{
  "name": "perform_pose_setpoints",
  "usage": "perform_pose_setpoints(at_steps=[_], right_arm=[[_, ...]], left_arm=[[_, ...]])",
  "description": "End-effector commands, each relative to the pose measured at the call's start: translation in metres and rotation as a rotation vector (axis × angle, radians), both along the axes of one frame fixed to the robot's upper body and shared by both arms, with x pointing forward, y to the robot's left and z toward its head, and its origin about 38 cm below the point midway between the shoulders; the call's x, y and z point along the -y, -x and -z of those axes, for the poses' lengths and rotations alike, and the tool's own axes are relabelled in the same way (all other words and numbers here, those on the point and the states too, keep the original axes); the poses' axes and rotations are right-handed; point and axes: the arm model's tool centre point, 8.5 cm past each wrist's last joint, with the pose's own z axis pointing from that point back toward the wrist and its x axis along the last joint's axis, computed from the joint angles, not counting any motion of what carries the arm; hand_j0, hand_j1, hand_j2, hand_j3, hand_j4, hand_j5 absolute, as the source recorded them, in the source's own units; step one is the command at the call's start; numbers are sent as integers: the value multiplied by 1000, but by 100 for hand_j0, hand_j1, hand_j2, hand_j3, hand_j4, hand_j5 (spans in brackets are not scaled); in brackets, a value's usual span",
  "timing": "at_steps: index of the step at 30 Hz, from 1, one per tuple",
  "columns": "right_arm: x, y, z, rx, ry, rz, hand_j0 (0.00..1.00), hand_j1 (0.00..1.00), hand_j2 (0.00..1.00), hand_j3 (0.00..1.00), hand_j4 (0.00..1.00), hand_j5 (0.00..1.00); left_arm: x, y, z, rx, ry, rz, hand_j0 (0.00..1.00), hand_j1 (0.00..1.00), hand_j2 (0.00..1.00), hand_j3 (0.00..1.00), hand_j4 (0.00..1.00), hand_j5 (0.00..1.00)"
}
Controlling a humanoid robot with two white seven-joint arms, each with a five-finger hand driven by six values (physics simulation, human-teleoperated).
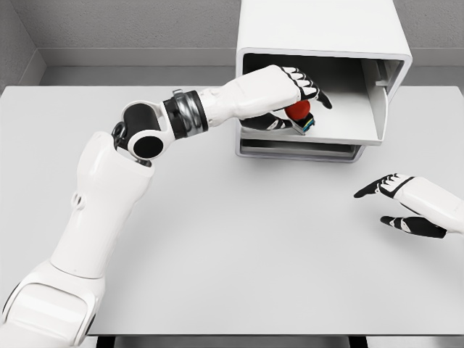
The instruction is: Slide open multi-storey tabletop storage cabinets and put open load switch and slide close multi-storey tabletop storage cabinets
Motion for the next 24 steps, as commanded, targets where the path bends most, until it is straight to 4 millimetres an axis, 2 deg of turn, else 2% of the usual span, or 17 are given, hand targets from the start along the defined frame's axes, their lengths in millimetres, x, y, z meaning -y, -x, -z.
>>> perform_pose_setpoints(at_steps=[1, 2, 19, 24], right_arm=[[1, 0, -1, 0, -7, 3, 73, 73, 73, 73, 73, 73], [1, 0, -1, 0, -7, 3, 73, 73, 73, 73, 73, 73], [0, 0, -1, 0, -7, 2, 73, 73, 73, 73, 73, 73], [0, 0, -1, 0, -7, 2, 73, 73, 73, 73, 73, 73]], left_arm=[[0, 1, -3, 5, 11, 3, 76, 76, 76, 76, 76, 76], [0, 1, -3, 5, 11, 3, 78, 78, 78, 78, 78, 78], [2, 3, -4, 10, 10, 9, 77, 77, 77, 77, 77, 77], [2, 5, -6, 16, 12, 11, 70, 70, 70, 70, 70, 70]])
